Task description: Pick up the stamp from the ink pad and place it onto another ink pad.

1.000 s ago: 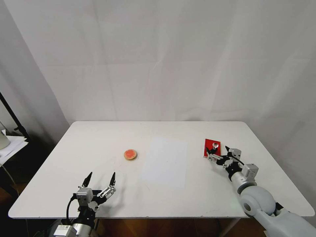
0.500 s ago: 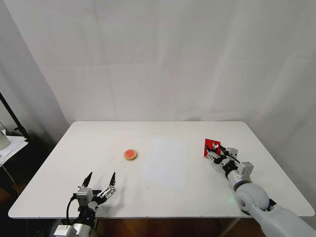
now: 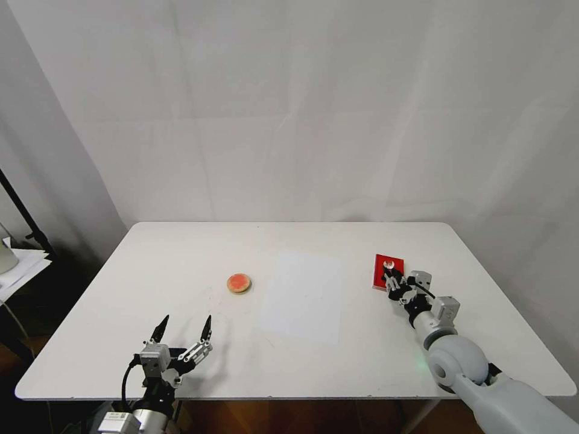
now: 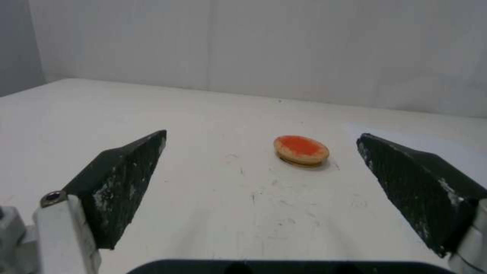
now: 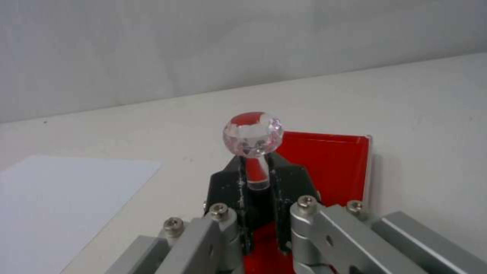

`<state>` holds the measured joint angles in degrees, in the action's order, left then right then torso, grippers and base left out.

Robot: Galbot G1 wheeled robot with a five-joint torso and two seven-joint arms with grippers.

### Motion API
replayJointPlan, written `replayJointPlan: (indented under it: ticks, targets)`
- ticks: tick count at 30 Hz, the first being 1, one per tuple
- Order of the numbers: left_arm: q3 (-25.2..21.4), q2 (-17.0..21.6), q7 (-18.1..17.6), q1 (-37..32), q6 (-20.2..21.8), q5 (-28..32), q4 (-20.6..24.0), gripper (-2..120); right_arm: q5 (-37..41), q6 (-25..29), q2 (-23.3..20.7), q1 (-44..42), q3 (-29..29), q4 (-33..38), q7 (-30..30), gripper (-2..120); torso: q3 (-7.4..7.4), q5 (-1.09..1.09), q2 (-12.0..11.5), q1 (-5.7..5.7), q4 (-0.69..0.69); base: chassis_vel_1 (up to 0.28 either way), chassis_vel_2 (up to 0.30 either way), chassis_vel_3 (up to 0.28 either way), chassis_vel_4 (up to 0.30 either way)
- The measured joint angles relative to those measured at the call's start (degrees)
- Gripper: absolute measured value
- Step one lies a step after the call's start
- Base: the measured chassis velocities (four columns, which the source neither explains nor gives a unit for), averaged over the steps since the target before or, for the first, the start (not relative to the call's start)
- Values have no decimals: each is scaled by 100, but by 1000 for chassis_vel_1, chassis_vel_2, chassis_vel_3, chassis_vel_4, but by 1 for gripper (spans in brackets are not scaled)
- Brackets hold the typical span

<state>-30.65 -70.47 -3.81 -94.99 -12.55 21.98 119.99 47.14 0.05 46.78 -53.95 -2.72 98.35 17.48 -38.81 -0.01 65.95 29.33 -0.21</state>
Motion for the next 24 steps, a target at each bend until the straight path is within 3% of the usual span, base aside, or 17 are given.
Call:
replayJointPlan:
  ticks: [16,20,24]
  targets:
    - [0,0,0,0,0,0,0,100,1,155,-165,196,47,214,-221,8,0,2,0,0,-1,0,0,0,0]
    - [0,0,0,1,0,0,0,100,170,295,-350,811,503,489,-608,8,0,-1,0,0,0,0,0,0,0]
    - [0,0,0,2,0,0,0,100,437,265,-293,1772,1612,449,-950,8,0,0,0,1,2,0,0,0,0]
